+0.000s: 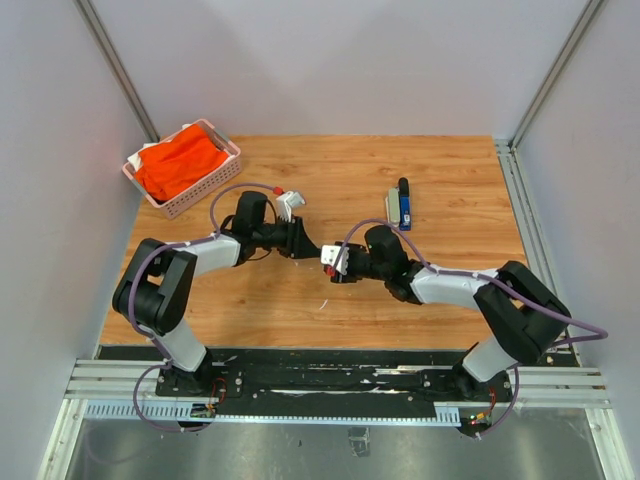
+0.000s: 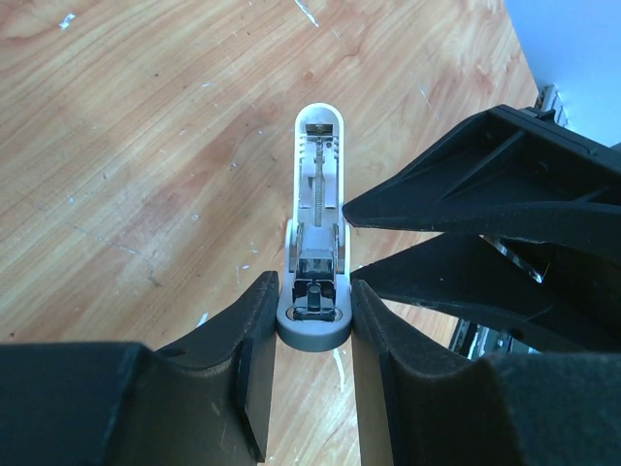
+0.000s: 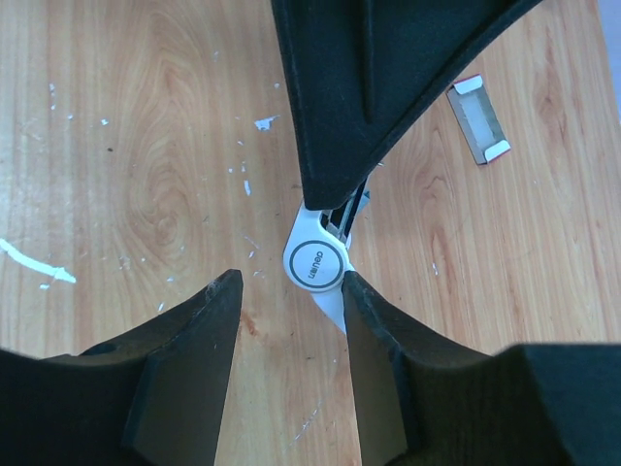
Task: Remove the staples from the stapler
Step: Unload the staple at the center of the board.
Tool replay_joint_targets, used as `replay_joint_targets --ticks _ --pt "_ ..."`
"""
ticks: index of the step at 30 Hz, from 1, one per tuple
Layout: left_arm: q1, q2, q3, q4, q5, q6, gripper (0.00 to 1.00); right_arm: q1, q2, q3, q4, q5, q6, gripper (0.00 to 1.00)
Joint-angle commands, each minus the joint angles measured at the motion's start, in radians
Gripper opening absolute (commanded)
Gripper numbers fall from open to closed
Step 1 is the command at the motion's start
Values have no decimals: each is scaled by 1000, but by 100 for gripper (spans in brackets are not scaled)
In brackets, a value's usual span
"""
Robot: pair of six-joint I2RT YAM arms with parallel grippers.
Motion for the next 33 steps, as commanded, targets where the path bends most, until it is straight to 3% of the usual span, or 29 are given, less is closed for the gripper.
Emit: replay_joint_targets --ticks 1,17,28,33 --pt "-1 5 15 53 72 -21 0 32 26 38 83 90 59 48" --pt "5 8 10 63 87 -25 0 66 64 83 51 210 90 47" --pt "16 14 7 68 92 -25 0 66 66 106 10 223 108 28" --pt "20 25 10 70 93 -28 1 65 57 113 2 223 107 25"
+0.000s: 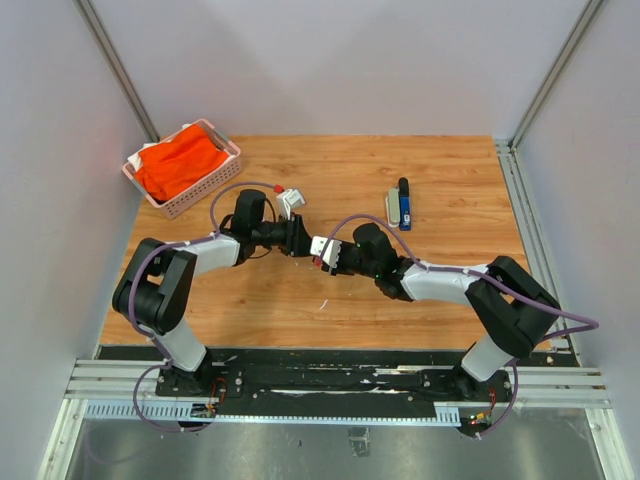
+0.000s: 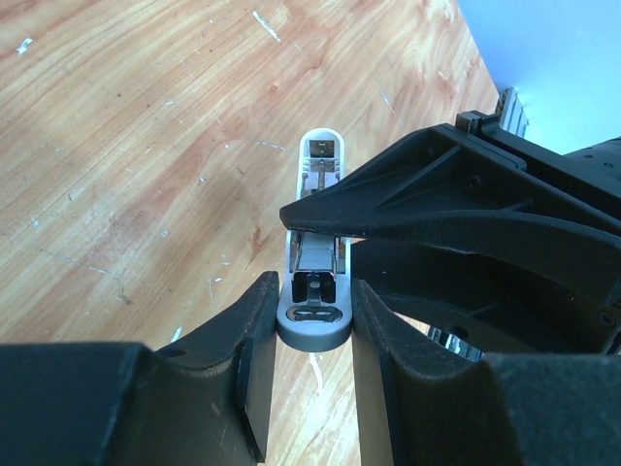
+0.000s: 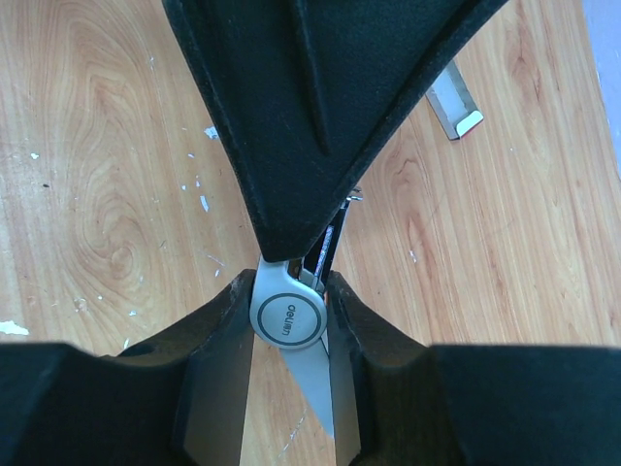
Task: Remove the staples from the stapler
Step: Unload the staple at the center of the board.
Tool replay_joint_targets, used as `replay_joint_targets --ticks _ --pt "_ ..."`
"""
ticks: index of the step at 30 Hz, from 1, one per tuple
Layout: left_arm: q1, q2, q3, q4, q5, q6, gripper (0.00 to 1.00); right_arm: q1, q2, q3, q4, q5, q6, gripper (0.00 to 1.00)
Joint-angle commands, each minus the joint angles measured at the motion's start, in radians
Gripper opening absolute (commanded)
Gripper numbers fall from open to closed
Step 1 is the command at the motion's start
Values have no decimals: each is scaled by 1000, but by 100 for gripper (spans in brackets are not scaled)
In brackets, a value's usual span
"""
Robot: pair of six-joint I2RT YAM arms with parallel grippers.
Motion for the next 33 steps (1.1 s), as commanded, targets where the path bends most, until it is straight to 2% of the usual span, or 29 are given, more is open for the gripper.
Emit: replay_joint_targets --ticks 1,3,5,7,18,23,33 --pt "9 26 12 18 29 8 3 10 -7 41 -6 24 18 25" --pt "13 32 18 9 27 9 12 9 -9 46 -16 25 21 25" --pt "22 40 29 -10 24 15 28 9 -14 52 -27 23 26 25" --pt "32 44 43 -40 23 22 39 9 -13 56 -40 18 32 25" --pt "105 -43 68 -123 30 68 83 0 -9 72 -91 -81 73 25" --pt "159 -103 99 -203 19 119 93 -44 -10 105 -166 -229 161 25" --pt "264 -252 97 -346 -32 260 97 -181 63 278 -430 -595 335 25"
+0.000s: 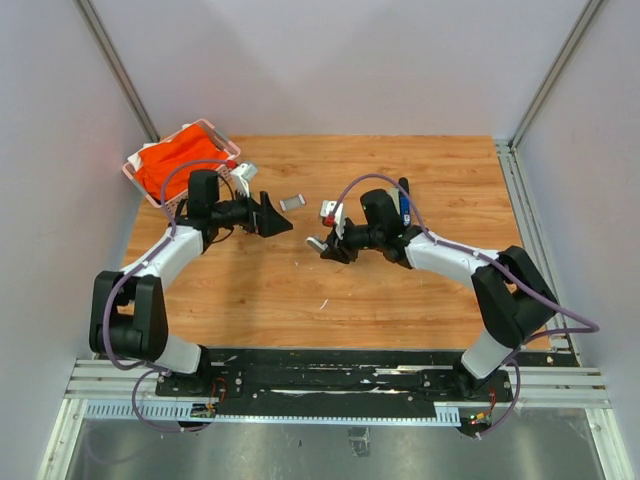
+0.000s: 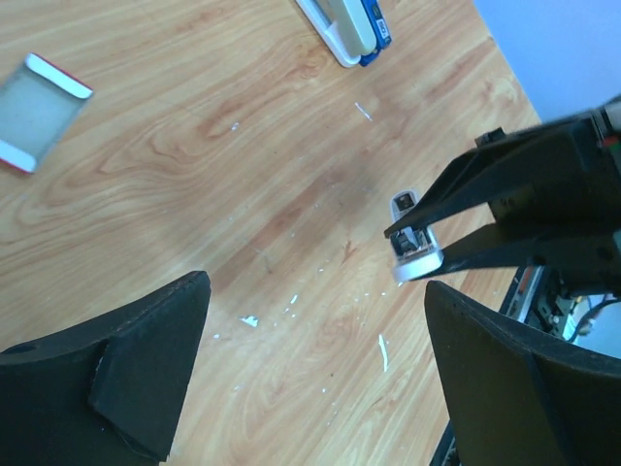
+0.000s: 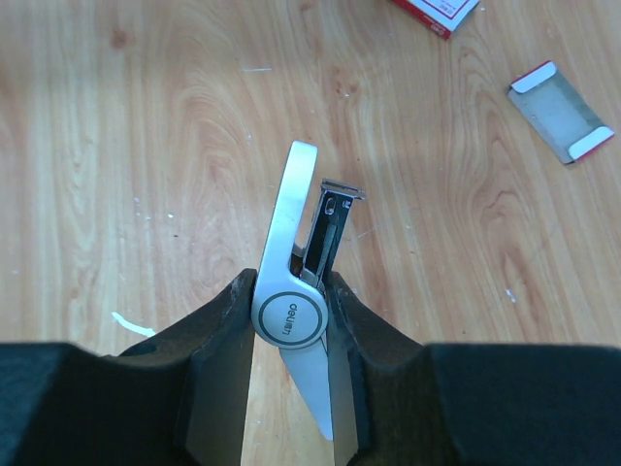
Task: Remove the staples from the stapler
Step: Unload the staple at the center of the board.
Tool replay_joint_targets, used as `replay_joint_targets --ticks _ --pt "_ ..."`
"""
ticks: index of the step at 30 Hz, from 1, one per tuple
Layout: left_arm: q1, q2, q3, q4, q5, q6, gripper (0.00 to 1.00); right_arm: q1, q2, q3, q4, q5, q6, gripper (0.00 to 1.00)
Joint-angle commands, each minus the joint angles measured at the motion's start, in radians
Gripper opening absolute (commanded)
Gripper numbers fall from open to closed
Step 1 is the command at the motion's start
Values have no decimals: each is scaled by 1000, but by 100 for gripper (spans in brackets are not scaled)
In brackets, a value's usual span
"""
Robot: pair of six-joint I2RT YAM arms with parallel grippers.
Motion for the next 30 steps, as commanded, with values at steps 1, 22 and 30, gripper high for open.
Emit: replay_joint_targets --ticks 1,22,30 --pt "34 -85 1 -89 -22 100 97 -55 43 68 -143 -238 109 25" --pt "48 -250 -80 -154 -68 224 98 -134 296 243 -354 -387 333 28" --pt "48 -255 -102 -125 -68 213 98 -136 319 274 -401 -327 384 30"
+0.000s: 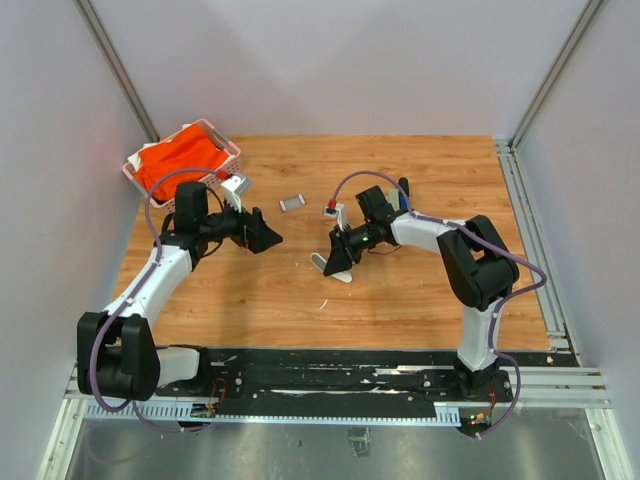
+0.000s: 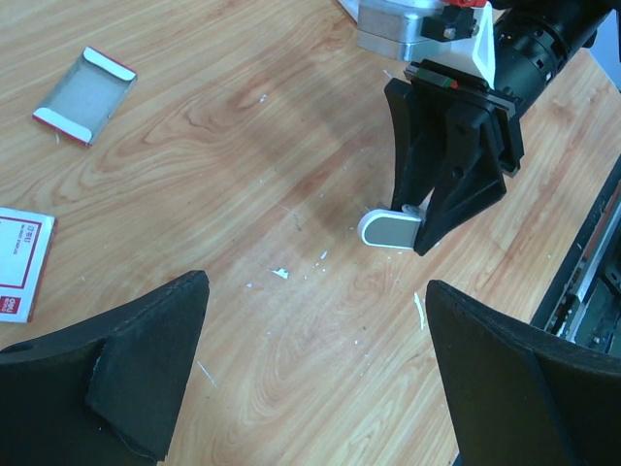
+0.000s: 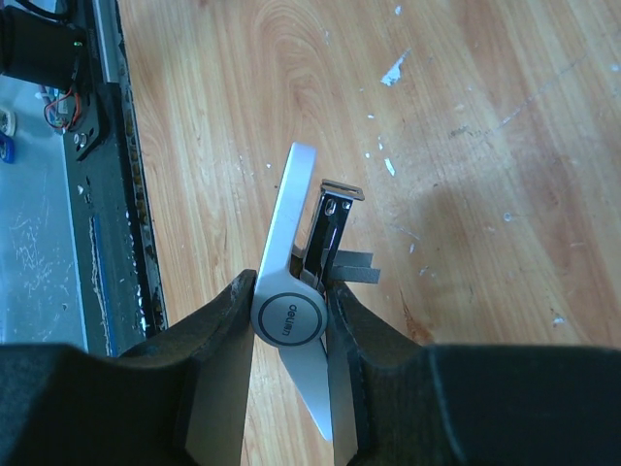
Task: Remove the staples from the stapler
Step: Unload the staple at the center of the board.
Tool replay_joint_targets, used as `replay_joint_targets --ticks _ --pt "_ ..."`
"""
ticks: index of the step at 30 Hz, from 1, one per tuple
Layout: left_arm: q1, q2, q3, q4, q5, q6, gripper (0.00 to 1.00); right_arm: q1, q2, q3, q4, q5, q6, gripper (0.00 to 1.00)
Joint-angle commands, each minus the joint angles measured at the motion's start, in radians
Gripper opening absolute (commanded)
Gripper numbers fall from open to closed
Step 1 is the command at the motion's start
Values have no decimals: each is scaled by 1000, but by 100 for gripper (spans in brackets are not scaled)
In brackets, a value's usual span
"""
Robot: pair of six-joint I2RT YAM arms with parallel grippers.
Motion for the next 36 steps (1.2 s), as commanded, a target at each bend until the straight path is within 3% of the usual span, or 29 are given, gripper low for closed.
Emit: replay_joint_targets --ticks 1,18,30,36 --pt "8 -17 -13 38 1 -1 98 -14 15 44 -60 52 57 30" --pt "8 19 -27 68 14 -29 99 -18 115 119 -176 150 66 32" --pt "8 18 -33 87 23 -35 99 -20 -18 188 -241 32 -31 31" --pt "8 -7 -13 51 -4 -7 99 -19 -56 269 -338 136 -156 30"
